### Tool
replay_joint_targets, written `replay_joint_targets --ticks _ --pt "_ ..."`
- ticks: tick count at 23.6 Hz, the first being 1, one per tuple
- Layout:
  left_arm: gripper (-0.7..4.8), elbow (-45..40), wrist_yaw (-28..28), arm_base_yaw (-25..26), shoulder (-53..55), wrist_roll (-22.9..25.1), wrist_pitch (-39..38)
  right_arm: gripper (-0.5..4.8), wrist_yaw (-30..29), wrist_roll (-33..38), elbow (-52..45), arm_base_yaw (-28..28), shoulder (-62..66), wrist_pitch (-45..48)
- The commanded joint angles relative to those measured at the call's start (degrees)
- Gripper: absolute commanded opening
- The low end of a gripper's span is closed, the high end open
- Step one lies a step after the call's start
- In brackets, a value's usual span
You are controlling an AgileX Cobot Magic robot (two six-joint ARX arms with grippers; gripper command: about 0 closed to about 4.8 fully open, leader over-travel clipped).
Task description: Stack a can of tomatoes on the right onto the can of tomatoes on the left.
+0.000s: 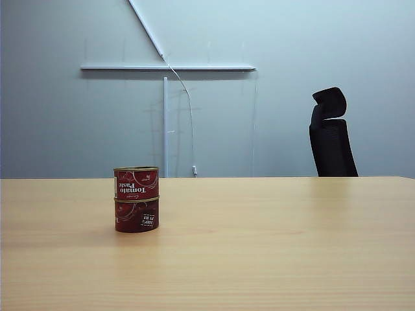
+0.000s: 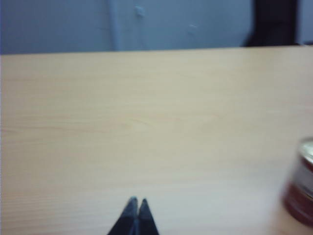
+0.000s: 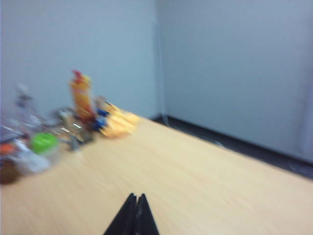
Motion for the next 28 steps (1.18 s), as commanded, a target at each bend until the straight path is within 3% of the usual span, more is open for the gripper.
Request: replay_joint_targets --ticks 1,5,9,17,28 --pt "-0.04 0.22 0.04 2.1 -2.62 0.0 0.57 -0.05 6.45 -0.17 0.04 -0.76 -2.34 -9.14" --pt "-0.04 0.22 0.07 3.65 -4.46 0.0 1.36 -0.05 12.63 -1.73 -2.73 -0.87 -5.42 -14.36" --pt "-0.04 0.22 0.07 3.63 -4.46 0.0 0.87 -0.05 14.95 -1.14 -8.66 -1.16 -9.51 -14.58" --pt "-0.04 0.22 0.07 3.63 -4.44 0.0 0.87 -0.05 26.86 -0.92 -18.29 -1.16 -19.96 -16.65" --pt "-0.04 0.22 0.07 3.61 -4.44 0.0 0.87 -0.05 26.45 -0.92 -18.6 -1.09 -20.44 -20.0"
